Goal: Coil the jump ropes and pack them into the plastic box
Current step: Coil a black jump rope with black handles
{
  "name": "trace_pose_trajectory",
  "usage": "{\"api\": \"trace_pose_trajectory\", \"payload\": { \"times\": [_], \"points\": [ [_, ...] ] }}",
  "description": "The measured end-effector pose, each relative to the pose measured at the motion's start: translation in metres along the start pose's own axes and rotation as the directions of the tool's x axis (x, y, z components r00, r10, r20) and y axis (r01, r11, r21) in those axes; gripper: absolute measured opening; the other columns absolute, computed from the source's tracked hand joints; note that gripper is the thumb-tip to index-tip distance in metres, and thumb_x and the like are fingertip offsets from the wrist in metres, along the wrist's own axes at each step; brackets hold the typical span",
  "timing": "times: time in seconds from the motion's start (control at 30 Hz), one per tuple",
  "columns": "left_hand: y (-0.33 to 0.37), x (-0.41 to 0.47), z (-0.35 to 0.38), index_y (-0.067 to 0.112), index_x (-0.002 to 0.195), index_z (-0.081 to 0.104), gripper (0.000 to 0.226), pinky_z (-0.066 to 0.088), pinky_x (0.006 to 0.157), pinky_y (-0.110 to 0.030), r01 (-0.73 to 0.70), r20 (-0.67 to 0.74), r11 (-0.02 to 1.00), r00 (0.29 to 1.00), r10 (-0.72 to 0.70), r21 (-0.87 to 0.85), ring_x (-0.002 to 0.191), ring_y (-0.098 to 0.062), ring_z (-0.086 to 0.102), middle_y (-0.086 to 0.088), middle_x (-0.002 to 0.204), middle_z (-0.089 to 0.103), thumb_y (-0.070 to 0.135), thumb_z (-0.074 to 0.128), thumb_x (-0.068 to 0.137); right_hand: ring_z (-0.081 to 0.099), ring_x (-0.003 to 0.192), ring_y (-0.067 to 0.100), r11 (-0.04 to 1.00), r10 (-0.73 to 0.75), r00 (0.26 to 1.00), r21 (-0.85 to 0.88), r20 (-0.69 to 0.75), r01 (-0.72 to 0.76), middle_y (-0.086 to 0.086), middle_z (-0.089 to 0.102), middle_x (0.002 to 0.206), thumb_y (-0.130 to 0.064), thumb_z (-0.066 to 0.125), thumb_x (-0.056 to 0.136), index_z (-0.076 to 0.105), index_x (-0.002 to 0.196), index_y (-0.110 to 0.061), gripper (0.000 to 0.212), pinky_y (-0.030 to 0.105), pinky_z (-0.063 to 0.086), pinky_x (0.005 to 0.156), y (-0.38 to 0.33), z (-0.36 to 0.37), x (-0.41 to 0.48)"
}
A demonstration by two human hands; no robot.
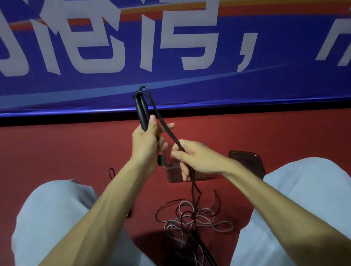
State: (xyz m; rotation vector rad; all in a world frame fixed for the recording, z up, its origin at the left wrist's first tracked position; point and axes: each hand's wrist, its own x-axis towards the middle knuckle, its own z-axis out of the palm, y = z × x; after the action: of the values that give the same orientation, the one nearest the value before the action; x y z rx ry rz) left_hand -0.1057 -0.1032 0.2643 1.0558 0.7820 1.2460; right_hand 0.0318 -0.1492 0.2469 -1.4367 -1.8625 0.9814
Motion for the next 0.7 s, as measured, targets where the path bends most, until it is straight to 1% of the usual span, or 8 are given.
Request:
{"api": "trace_pose_trajectory", "payload": {
  "times": [0.1, 0.23, 0.3, 0.43, 0.5, 0.57, 0.63, 0.7],
  "points": [
    [0.002, 0.004, -0.005, 0.011, 0.088, 0.047, 0.027, 0.034, 0.042, -0.018, 0.029, -0.004, 0.990, 1.000, -0.029, -0.139, 0.041, -0.007, 0.031, -0.020, 0.097, 0.074, 0.033, 0.043, 0.104, 0.069, 0.061, 0.028, 0.995, 0.046, 0.991, -0.089, 0.129, -0.035, 0.001, 0.054, 0.050, -0.017, 0.041, 0.102, 0.049, 0.089, -0.013, 0.015, 0.033, 0.050, 0.061, 0.005, 0.000, -0.002],
    [-0.002, 0.009, -0.008, 0.015, 0.094, 0.048, 0.021, 0.040, 0.045, -0.020, -0.017, -0.113, 0.999, 0.993, 0.021, 0.041, 0.043, -0.008, 0.035, -0.009, 0.078, 0.071, 0.033, 0.042, 0.104, 0.069, 0.063, 0.025, 0.982, 0.124, 0.961, -0.168, 0.248, -0.083, -0.001, 0.056, 0.057, -0.021, 0.043, 0.102, 0.051, 0.092, -0.018, 0.013, 0.029, 0.048, 0.059, 0.006, -0.011, -0.008],
    [-0.003, 0.011, -0.010, 0.014, 0.098, 0.050, 0.020, 0.040, 0.045, -0.020, -0.003, -0.140, 1.000, 0.990, 0.006, 0.023, 0.044, -0.008, 0.038, -0.002, 0.068, 0.066, 0.032, 0.043, 0.104, 0.061, 0.057, 0.022, 0.981, 0.150, 0.947, -0.160, 0.285, -0.108, 0.001, 0.057, 0.061, -0.024, 0.043, 0.103, 0.053, 0.096, -0.015, 0.014, 0.035, 0.053, 0.060, 0.003, -0.014, -0.012],
    [0.001, 0.010, -0.011, 0.010, 0.111, 0.054, 0.028, 0.031, 0.044, -0.020, 0.055, -0.028, 0.997, 0.998, -0.057, -0.052, 0.045, -0.007, 0.037, 0.001, 0.070, 0.071, 0.034, 0.045, 0.103, 0.052, 0.047, 0.013, 0.955, 0.163, 0.946, -0.286, 0.278, -0.081, 0.002, 0.053, 0.058, -0.029, 0.038, 0.104, 0.056, 0.101, -0.007, 0.029, 0.033, 0.052, 0.057, 0.000, -0.015, -0.015],
    [0.001, 0.009, -0.010, 0.011, 0.108, 0.055, 0.027, 0.030, 0.043, -0.019, 0.080, 0.034, 0.995, 0.996, -0.078, -0.059, 0.045, -0.008, 0.036, -0.004, 0.083, 0.075, 0.036, 0.044, 0.103, 0.055, 0.046, 0.014, 0.946, 0.185, 0.942, -0.312, 0.282, -0.092, 0.000, 0.051, 0.054, -0.030, 0.037, 0.104, 0.057, 0.099, -0.007, 0.031, 0.034, 0.053, 0.059, 0.002, -0.017, -0.015],
    [0.000, 0.010, -0.011, 0.011, 0.108, 0.057, 0.028, 0.030, 0.043, -0.018, 0.091, 0.062, 0.995, 0.994, -0.088, -0.050, 0.045, -0.007, 0.036, -0.003, 0.079, 0.071, 0.036, 0.044, 0.103, 0.060, 0.049, 0.016, 0.934, 0.203, 0.937, -0.342, 0.283, -0.099, -0.005, 0.049, 0.046, -0.031, 0.037, 0.105, 0.059, 0.097, -0.008, 0.033, 0.026, 0.050, 0.058, 0.003, -0.019, -0.017],
    [-0.001, 0.013, -0.013, 0.012, 0.104, 0.058, 0.028, 0.028, 0.042, -0.019, 0.076, 0.044, 0.997, 0.996, -0.075, -0.015, 0.045, -0.007, 0.034, 0.000, 0.067, 0.058, 0.036, 0.044, 0.103, 0.067, 0.055, 0.017, 0.928, 0.204, 0.940, -0.360, 0.275, -0.096, -0.005, 0.048, 0.042, -0.033, 0.036, 0.105, 0.061, 0.096, -0.007, 0.037, 0.016, 0.044, 0.056, 0.002, -0.022, -0.018],
    [-0.004, 0.018, -0.017, 0.014, 0.096, 0.058, 0.027, 0.027, 0.042, -0.020, -0.010, -0.032, 0.986, 0.999, 0.016, 0.164, 0.043, -0.006, 0.033, 0.001, 0.063, 0.049, 0.035, 0.044, 0.104, 0.071, 0.062, 0.015, 0.914, 0.185, 0.951, -0.400, 0.247, -0.074, -0.001, 0.057, 0.049, -0.036, 0.041, 0.103, 0.063, 0.090, -0.008, 0.037, 0.019, 0.049, 0.064, -0.001, -0.027, -0.019]
  ]
}}
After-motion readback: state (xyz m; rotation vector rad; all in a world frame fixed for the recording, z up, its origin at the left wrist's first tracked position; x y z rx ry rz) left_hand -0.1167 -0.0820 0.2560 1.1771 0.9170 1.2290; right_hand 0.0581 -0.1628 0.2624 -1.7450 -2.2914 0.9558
